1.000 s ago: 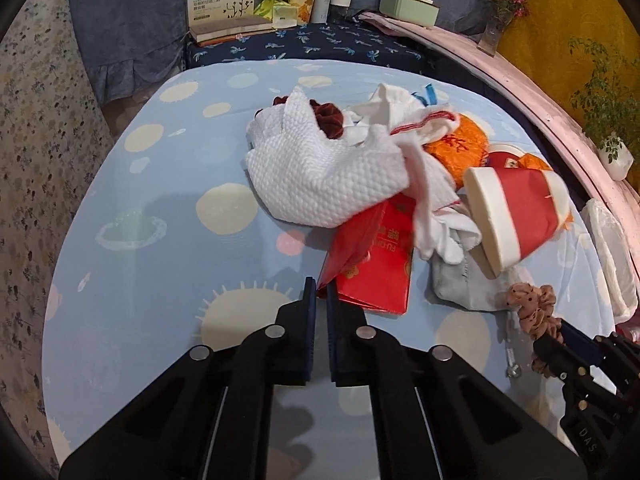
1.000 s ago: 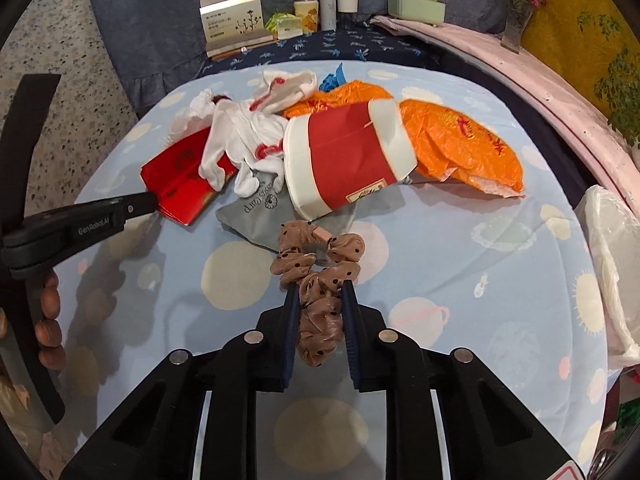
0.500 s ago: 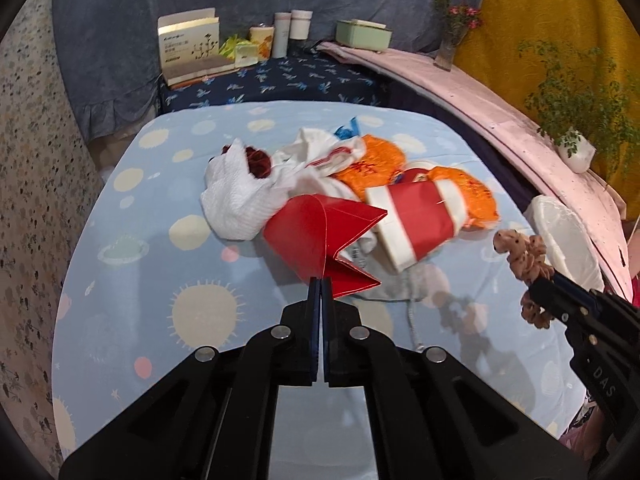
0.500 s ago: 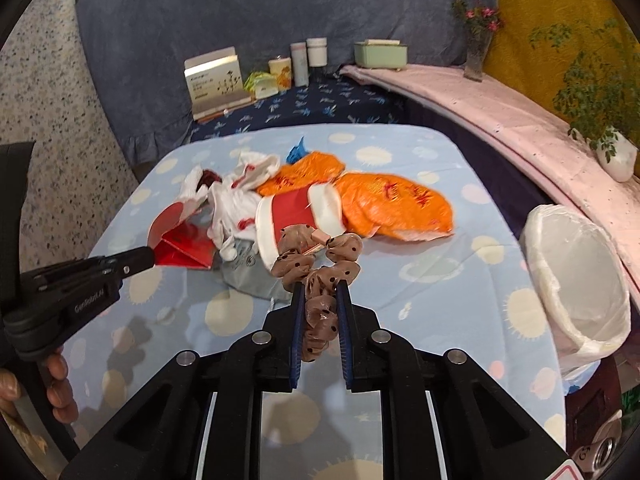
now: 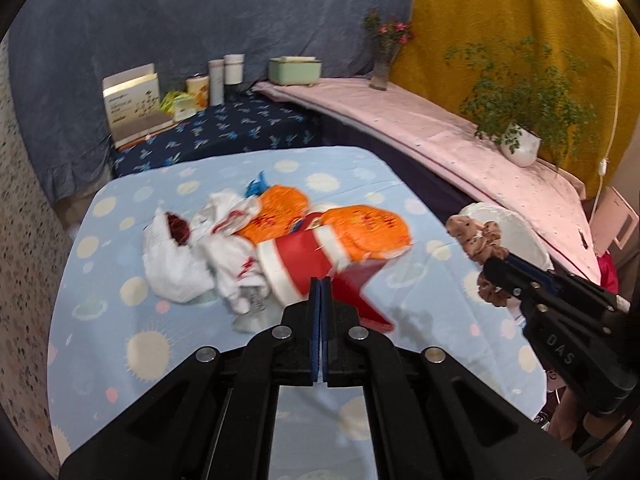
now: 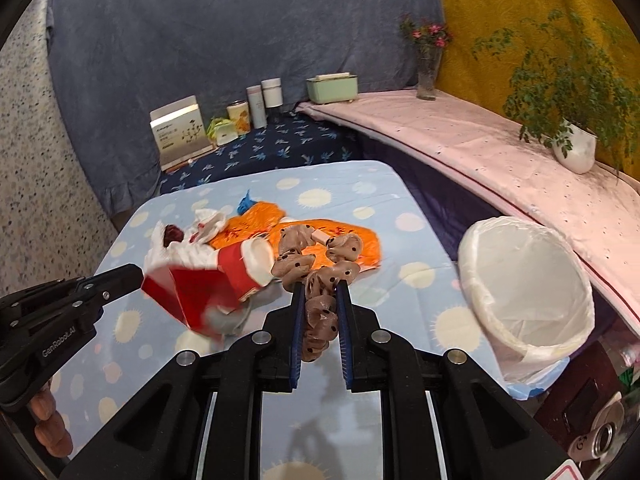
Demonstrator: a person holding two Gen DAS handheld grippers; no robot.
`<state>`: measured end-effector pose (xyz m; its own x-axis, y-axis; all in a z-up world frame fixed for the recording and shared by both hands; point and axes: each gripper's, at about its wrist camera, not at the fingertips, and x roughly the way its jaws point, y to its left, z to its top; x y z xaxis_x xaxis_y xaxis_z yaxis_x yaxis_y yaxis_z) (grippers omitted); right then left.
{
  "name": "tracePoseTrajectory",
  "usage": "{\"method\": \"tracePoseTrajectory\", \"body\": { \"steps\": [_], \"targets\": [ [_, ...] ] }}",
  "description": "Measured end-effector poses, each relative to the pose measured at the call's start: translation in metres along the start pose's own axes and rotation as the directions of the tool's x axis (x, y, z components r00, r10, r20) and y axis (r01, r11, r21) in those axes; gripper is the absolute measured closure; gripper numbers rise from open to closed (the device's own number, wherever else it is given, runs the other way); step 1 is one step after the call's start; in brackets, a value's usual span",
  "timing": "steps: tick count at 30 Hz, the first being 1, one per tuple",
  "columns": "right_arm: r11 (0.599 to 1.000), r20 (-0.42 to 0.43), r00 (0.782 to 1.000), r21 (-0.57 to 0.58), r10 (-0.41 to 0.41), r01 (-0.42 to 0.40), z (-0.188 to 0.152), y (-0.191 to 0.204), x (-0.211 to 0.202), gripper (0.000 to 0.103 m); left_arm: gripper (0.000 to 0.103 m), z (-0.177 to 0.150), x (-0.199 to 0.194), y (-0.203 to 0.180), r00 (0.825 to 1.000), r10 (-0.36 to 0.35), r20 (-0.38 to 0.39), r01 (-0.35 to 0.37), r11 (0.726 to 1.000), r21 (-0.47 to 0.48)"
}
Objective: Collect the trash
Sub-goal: 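Lift the scrunchie and red box and carry both tools toward the white bin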
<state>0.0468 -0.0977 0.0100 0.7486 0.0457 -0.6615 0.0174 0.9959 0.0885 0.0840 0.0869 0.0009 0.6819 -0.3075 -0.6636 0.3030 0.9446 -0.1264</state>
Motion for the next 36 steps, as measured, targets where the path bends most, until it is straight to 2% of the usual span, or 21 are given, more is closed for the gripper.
{"method": "tracePoseTrajectory", "body": {
  "steps": [8,12,15,16,17,19,21,24,26,27,30,33,36],
  "targets": [
    [0.995,0.022,0.998,0.078,-0.059,0.057,0.0,-0.047,-0.01,0.089,0.103,0.018,0.012,-0.059,0.997,-0.069,0.02,0.067,0.993,0.092],
    [0.992,0.02,0.996,0.096,-0.088,0.086,-0.004,-0.064,-0.014,0.089,0.103,0.02,0.017,-0.061,0.997,-0.072,0.004,0.071,0.994,0.082],
    [0.99,0.007,0.996,0.11,-0.092,0.09,-0.011,-0.072,-0.012,0.089,0.101,0.01,0.025,-0.05,0.997,-0.055,-0.05,0.057,0.997,0.048],
    [0.989,0.002,0.996,0.114,-0.09,0.09,-0.013,-0.074,-0.01,0.089,0.092,0.005,0.029,-0.045,0.996,-0.049,-0.073,0.052,0.998,0.028],
    [0.989,-0.003,0.996,0.116,-0.09,0.09,-0.015,-0.074,-0.008,0.089,0.07,0.0,0.032,-0.039,0.995,-0.043,-0.094,0.044,0.999,0.009],
    [0.99,-0.01,0.996,0.115,-0.083,0.084,-0.018,-0.074,-0.006,0.089,0.04,-0.014,0.039,-0.027,0.992,-0.007,-0.129,0.002,0.999,-0.034],
    [0.991,-0.015,0.997,0.106,-0.081,0.082,-0.02,-0.071,-0.003,0.089,0.04,-0.029,0.04,-0.014,0.99,0.016,-0.143,-0.026,0.998,-0.065],
    [0.992,-0.024,0.997,0.099,-0.071,0.073,-0.021,-0.067,0.001,0.089,0.038,-0.047,0.043,-0.003,0.98,0.042,-0.195,-0.053,0.997,-0.053],
    [0.993,-0.028,0.998,0.096,-0.063,0.066,-0.022,-0.064,0.003,0.089,0.024,-0.058,0.041,0.003,0.975,0.054,-0.214,-0.065,0.997,-0.043],
    [0.993,-0.029,0.998,0.094,-0.062,0.064,-0.023,-0.062,0.004,0.089,0.022,-0.065,0.04,0.006,0.973,0.062,-0.22,-0.072,0.997,-0.035],
    [0.994,-0.038,0.998,0.09,-0.056,0.059,-0.025,-0.058,0.007,0.089,0.021,-0.085,0.046,0.011,0.962,0.084,-0.261,-0.088,0.996,-0.006],
    [0.995,-0.047,0.998,0.083,-0.049,0.053,-0.026,-0.054,0.011,0.089,0.027,-0.099,0.054,0.017,0.948,0.089,-0.305,-0.095,0.995,-0.006],
    [0.996,-0.051,0.998,0.074,-0.044,0.048,-0.027,-0.05,0.013,0.089,0.044,-0.105,0.06,0.018,0.94,0.066,-0.336,-0.073,0.997,-0.009]
  ]
}}
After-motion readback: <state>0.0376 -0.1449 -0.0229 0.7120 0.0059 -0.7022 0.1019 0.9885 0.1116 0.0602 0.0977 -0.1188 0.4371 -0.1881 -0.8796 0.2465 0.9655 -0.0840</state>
